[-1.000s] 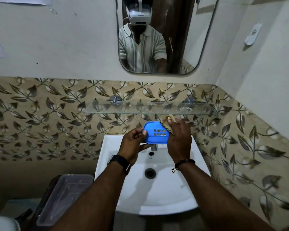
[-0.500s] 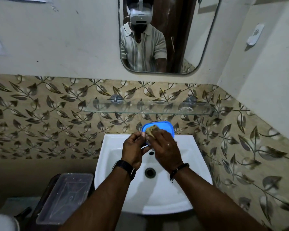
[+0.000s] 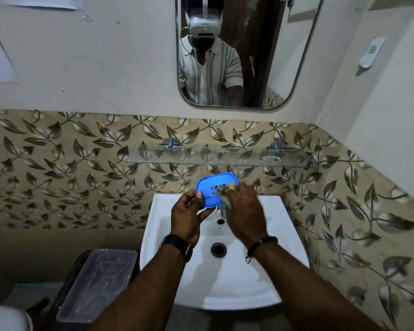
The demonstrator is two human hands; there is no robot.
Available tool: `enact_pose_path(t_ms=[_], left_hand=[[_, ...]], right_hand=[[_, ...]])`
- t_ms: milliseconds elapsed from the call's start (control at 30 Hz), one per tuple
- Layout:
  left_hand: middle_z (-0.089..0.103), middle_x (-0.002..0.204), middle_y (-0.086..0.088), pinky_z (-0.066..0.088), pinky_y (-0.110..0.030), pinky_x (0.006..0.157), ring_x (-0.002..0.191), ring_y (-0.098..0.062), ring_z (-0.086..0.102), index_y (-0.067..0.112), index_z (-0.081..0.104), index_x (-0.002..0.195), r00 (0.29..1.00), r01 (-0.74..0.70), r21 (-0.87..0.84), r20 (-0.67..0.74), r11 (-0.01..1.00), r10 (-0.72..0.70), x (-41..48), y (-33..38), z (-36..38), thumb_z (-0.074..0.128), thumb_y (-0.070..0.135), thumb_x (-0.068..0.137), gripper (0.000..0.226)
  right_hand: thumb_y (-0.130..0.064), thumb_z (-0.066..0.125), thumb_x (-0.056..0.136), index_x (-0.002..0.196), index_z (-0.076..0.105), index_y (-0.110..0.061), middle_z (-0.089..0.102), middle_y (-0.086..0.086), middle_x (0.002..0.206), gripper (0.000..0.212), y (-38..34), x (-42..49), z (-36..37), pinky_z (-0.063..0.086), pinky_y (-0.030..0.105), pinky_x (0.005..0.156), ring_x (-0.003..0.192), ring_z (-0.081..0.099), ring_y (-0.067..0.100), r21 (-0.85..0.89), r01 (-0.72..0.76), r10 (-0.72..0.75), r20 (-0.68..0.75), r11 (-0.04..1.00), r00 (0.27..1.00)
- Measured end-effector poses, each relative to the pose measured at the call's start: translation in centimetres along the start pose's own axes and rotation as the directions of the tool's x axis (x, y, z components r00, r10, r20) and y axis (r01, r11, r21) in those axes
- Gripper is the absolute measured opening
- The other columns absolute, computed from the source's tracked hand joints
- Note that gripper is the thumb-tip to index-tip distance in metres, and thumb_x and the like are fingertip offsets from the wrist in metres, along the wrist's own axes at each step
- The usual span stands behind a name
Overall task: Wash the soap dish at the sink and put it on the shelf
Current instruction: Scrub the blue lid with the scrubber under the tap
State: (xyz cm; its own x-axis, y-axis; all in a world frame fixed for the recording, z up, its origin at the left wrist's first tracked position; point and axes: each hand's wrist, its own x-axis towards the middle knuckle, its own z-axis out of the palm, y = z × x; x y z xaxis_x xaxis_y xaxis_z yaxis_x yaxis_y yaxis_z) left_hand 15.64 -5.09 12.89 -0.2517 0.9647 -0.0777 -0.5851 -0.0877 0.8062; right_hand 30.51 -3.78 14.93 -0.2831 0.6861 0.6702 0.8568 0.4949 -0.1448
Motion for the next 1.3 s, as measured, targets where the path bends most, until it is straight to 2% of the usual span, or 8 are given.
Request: enact_pose_path(t_ms=[233,533,600,667,800,900,1133,1300], left_hand=[[0.072,0.097,-0.008,0.061,-0.033,0.07,0.084,-0.02,0.069,0.008,0.062,0.106,0.998,-0.028,-0.014,0.06,1.0,0.028,0.6,1.1,-0.3,0.061,0.015,0.095,0.013],[0.075,0.096,-0.005,0.061,-0.038,0.076,0.095,-0.02,0.073,0.013,0.065,0.095,0.986,-0.157,-0.07,0.04,0.985,0.16,1.0,2.6,-1.6,0.059,0.008,0.096,0.007],[0.076,0.089,0.0,0.061,-0.036,0.077,0.09,-0.017,0.072,0.018,0.069,0.094,0.977,-0.187,0.024,0.108,0.982,0.183,1.1,2.7,-1.6,0.063,0.005,0.094,0.015],[0.074,0.09,0.002,0.06,-0.035,0.082,0.091,-0.018,0.07,0.023,0.072,0.097,0.953,-0.249,0.202,0.224,0.947,0.203,0.9,2.5,-1.9,0.068,0.007,0.091,0.018],[0.073,0.101,0.012,0.053,-0.025,0.087,0.1,-0.011,0.067,0.028,0.07,0.099,0.894,-0.416,0.49,0.374,0.766,0.246,1.1,1.8,-2.6,0.076,0.006,0.084,0.028],[0.072,0.104,0.013,0.054,-0.029,0.09,0.103,-0.01,0.065,0.026,0.07,0.102,0.858,-0.486,0.55,0.447,0.679,0.251,1.1,1.5,-2.8,0.077,0.005,0.082,0.03],[0.066,0.129,-0.002,0.052,-0.039,0.097,0.117,-0.022,0.063,0.012,0.069,0.116,0.577,-0.805,0.59,0.751,0.066,0.321,1.7,1.8,-4.2,0.074,0.003,0.085,0.033],[0.053,0.145,-0.004,0.048,-0.022,0.1,0.122,-0.01,0.056,0.019,0.066,0.126,0.648,-0.74,0.665,0.663,0.104,0.375,1.4,1.6,-4.5,0.065,0.001,0.091,0.04]], right_hand=[[-0.002,0.057,0.081,0.112,0.07,-0.01,0.065,0.014,0.104,0.034,-1.5,-0.6,0.2,0.054,0.039,0.075,0.089,0.061,0.035,0.059,0.209,-0.204,-0.079,0.976,0.976],[-0.002,0.063,0.078,0.099,0.071,-0.021,0.058,0.004,0.097,0.029,3.4,-1.6,-0.1,0.052,0.037,0.068,0.089,0.06,0.025,0.174,-0.196,0.162,0.191,0.965,0.968],[-0.007,0.061,0.085,0.095,0.074,-0.026,0.064,0.005,0.093,0.025,2.7,-1.9,0.2,0.054,0.033,0.061,0.075,0.065,0.019,0.443,-0.453,0.377,0.252,0.774,0.891],[-0.012,0.06,0.089,0.086,0.074,-0.017,0.062,0.026,0.083,0.015,2.2,-0.7,0.0,0.043,0.03,0.041,0.055,0.058,0.029,0.703,-0.658,0.615,0.401,0.269,0.679],[-0.042,0.046,0.096,0.095,0.069,-0.003,0.06,0.026,0.083,0.045,3.5,0.9,-1.7,0.028,0.02,0.036,0.045,0.044,0.025,0.685,-0.629,0.506,0.715,-0.368,0.482],[-0.067,0.047,0.089,0.104,0.071,-0.003,0.072,0.016,0.079,0.07,3.8,1.3,-2.6,0.03,0.017,0.034,0.042,0.058,0.02,0.635,-0.664,0.32,0.773,-0.394,0.548],[-0.03,0.062,0.091,0.107,0.07,-0.002,0.068,0.03,0.098,0.033,3.9,0.1,-1.8,0.028,0.02,0.037,0.074,0.058,0.037,0.607,-0.745,0.422,0.773,-0.277,0.474],[-0.021,0.062,0.092,0.093,0.069,-0.004,0.067,0.015,0.068,0.019,3.7,-0.4,-1.6,0.033,0.021,0.038,0.052,0.06,0.027,0.621,-0.753,0.447,0.749,-0.216,0.49]])
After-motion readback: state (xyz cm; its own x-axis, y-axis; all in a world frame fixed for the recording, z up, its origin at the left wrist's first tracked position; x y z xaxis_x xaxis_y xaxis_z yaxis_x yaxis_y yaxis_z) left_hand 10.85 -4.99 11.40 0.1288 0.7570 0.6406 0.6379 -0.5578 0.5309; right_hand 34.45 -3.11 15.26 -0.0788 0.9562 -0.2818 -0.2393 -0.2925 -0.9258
